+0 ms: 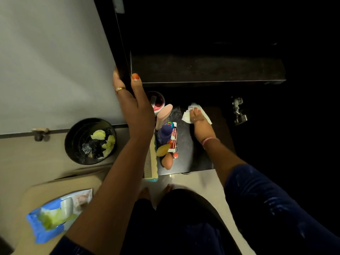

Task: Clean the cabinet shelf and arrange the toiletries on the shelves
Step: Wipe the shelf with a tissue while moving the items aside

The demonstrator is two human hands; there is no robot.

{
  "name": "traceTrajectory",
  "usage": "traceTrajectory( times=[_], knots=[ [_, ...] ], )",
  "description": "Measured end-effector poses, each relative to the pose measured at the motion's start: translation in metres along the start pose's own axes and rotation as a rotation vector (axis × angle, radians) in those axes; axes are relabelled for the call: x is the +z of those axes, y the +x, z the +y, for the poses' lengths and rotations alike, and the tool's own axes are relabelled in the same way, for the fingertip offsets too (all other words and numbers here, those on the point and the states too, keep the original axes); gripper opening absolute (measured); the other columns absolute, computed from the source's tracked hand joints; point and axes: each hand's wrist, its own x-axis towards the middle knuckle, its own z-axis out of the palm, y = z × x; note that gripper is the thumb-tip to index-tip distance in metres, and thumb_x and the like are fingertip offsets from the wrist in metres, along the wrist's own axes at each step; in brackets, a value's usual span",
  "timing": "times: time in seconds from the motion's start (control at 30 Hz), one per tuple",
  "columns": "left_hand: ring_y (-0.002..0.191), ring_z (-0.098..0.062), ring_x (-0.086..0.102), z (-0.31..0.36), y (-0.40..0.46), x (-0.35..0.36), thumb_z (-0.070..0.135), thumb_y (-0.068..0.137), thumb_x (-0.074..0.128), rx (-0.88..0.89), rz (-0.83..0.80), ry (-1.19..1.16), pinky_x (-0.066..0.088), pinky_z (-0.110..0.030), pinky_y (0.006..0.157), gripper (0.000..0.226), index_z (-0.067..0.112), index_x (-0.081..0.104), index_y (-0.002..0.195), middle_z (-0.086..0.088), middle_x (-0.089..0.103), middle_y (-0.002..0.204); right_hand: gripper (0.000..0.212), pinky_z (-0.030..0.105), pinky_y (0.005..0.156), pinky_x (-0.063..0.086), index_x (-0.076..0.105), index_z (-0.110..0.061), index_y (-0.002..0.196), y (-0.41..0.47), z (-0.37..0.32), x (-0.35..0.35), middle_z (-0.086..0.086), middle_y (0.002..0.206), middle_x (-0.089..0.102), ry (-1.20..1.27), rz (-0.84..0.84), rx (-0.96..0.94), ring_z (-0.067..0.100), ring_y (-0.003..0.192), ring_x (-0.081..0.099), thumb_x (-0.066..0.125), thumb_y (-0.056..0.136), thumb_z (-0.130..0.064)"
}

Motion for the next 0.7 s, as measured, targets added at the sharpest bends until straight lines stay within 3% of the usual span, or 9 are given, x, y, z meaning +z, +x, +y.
traceTrajectory(
  times=[0.07,0.2,0.23,0.3,0.33,0.4,0.47,0.6,0.7],
  knots=[
    [0.132,-0.015,0.041,0.001,-0.001,0.000,0.027,0.099,0.038,0.013,0.004,0.013,0.036,-0.038,0.112,0.052,0.010,0.021,0.146,-0.006,0.040,0.144,0.062,0.024,0.115,-0.002,0.013,-0.006,0.149,-0.032,0.000,0.019,0.012,0.159,0.008,0.047,0.080,0.001,0.023,0.148,0.007,0.026,0.092,0.015],
    [0.131,-0.013,0.040,0.005,-0.001,0.003,0.023,0.100,0.037,0.018,0.023,0.028,0.035,-0.033,0.112,0.051,0.006,0.020,0.145,-0.006,0.038,0.144,0.075,0.029,0.113,0.020,0.041,-0.001,0.139,-0.120,0.020,0.059,0.018,0.147,0.037,0.017,0.135,-0.090,0.031,0.133,0.043,0.045,0.069,0.024],
    [0.131,-0.013,0.040,0.005,-0.001,0.003,0.023,0.100,0.037,0.011,0.023,0.024,0.036,-0.032,0.112,0.052,0.007,0.020,0.146,-0.006,0.038,0.144,0.077,0.029,0.115,0.019,0.037,-0.002,0.141,-0.139,0.023,0.062,0.016,0.150,0.031,-0.019,0.074,-0.124,0.029,0.135,0.040,0.043,0.068,0.023],
    [0.132,-0.013,0.040,0.005,-0.002,0.004,0.025,0.100,0.037,0.000,0.018,0.014,0.036,-0.032,0.111,0.052,0.008,0.019,0.146,-0.006,0.038,0.145,0.077,0.025,0.115,0.015,0.012,-0.009,0.149,-0.174,0.032,0.061,0.002,0.154,-0.002,-0.027,-0.013,-0.219,0.019,0.144,0.008,0.031,0.079,0.017],
    [0.132,-0.014,0.039,0.005,-0.002,0.004,0.025,0.100,0.037,-0.003,0.016,0.012,0.035,-0.032,0.112,0.053,0.008,0.019,0.146,-0.005,0.038,0.145,0.073,0.022,0.115,0.017,0.009,-0.012,0.149,-0.187,0.036,0.057,-0.001,0.153,-0.005,-0.025,-0.089,-0.251,0.013,0.142,0.000,0.021,0.081,0.012],
    [0.133,-0.013,0.038,0.005,-0.002,0.004,0.026,0.099,0.037,-0.014,0.016,0.001,0.034,-0.030,0.112,0.054,0.007,0.018,0.146,-0.002,0.037,0.144,0.072,0.010,0.110,0.019,0.030,-0.010,0.144,-0.197,0.045,0.045,-0.001,0.153,0.019,-0.041,-0.022,-0.275,0.010,0.139,0.015,0.009,0.076,-0.002],
    [0.133,-0.014,0.039,0.006,-0.002,0.004,0.027,0.099,0.037,-0.018,0.015,-0.018,0.035,-0.033,0.113,0.055,0.008,0.018,0.146,-0.003,0.037,0.145,0.076,0.002,0.110,0.003,0.038,-0.010,0.142,-0.193,0.065,0.036,-0.005,0.149,0.027,0.087,-0.026,-0.081,0.012,0.140,0.022,0.010,0.072,0.002],
    [0.132,-0.018,0.043,0.005,-0.003,0.004,0.032,0.097,0.038,-0.032,0.020,-0.040,0.038,-0.040,0.110,0.057,0.011,0.019,0.146,-0.009,0.040,0.145,0.076,0.018,0.114,0.014,0.042,-0.005,0.139,-0.163,0.093,0.026,0.009,0.149,0.036,0.216,0.132,0.376,0.022,0.140,0.032,0.032,0.072,0.029],
    [0.129,-0.019,0.046,0.004,-0.003,0.003,0.033,0.096,0.039,-0.024,0.032,-0.057,0.041,-0.043,0.107,0.056,0.012,0.021,0.145,-0.011,0.043,0.142,0.081,0.020,0.116,0.008,0.029,-0.002,0.145,-0.159,0.063,0.048,0.010,0.155,0.021,0.182,0.168,0.459,0.023,0.145,0.019,0.028,0.070,0.030]
  ],
)
